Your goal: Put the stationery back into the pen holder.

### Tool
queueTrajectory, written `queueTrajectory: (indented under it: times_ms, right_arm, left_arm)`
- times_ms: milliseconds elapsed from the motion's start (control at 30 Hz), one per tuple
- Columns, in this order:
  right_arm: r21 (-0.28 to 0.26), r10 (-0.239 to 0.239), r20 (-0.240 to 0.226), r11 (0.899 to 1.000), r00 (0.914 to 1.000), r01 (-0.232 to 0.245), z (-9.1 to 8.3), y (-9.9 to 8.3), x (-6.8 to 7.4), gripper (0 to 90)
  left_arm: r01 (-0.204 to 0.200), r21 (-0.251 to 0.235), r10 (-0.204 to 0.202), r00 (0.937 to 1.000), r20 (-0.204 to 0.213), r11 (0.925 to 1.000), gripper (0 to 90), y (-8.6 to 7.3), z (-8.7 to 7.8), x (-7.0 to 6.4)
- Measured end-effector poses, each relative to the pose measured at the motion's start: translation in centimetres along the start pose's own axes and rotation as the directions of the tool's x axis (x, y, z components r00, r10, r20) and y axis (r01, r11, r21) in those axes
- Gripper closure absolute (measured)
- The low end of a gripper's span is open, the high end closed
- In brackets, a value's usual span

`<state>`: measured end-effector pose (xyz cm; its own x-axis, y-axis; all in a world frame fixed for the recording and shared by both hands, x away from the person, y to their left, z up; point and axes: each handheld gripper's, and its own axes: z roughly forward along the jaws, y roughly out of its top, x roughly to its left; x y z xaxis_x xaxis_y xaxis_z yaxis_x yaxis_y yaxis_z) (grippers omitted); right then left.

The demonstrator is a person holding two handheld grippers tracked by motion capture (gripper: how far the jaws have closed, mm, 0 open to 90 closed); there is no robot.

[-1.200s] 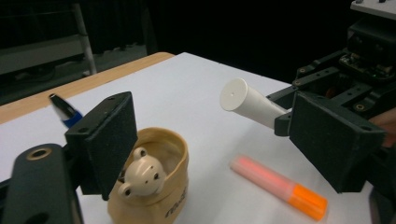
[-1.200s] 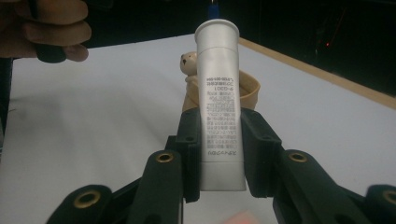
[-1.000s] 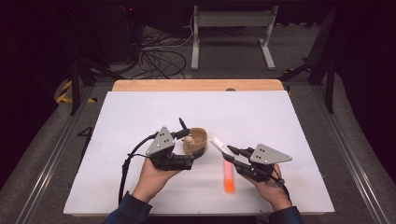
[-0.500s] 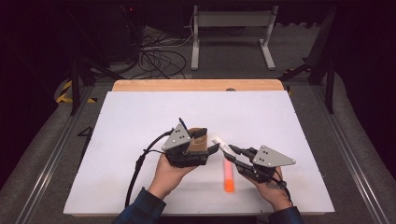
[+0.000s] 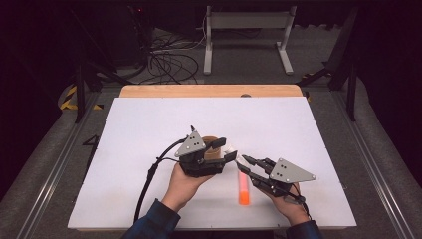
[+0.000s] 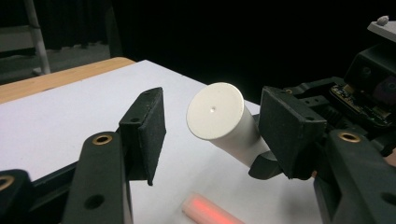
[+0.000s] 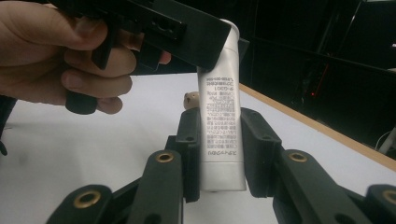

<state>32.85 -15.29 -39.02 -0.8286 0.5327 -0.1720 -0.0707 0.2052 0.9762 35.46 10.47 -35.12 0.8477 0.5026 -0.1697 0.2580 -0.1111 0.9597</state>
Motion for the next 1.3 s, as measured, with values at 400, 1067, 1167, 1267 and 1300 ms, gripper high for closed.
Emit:
queueTrajectory:
  times_ms: [400, 1067, 1167, 1267, 1300]
  right_arm:
    - [-0.012, -0.013, 0.007, 1.0, 0.9999, 0.013, 0.1, -0.1, 0.2, 71.5]
    - [0.069, 0.016, 0.037, 0.997, 0.9992, -0.018, 0.5, 0.0, 0.0, 62.7]
    - [0.077, 0.023, 0.054, 0.997, 0.9982, -0.028, 0.4, -0.1, -0.1, 58.6]
    - [0.08, 0.038, 0.071, 0.996, 0.9967, -0.044, 0.2, -0.1, -0.3, 54.4]
    - [0.079, 0.043, 0.076, 0.996, 0.9962, -0.049, 0.1, -0.1, -0.4, 52.5]
  left_arm:
    - [0.032, -0.004, -0.032, 0.9982, 0.051, 0.9995, 55.5, 0.0, 0.4, 0.1]
    - [-0.04, 0.002, 0.04, 0.9985, 0.037, 0.9992, 65.2, 0.9, 1.1, -0.7]
    - [-0.051, 0.001, 0.051, 0.9985, 0.021, 0.9987, 65.2, 1.2, 1.0, -0.6]
    - [-0.062, -0.001, 0.062, 0.998, 0.005, 0.9981, 65.2, 1.5, 0.9, -0.5]
    - [-0.061, -0.004, 0.061, 0.9981, -0.001, 0.9981, 65.2, 1.6, 0.8, -0.4]
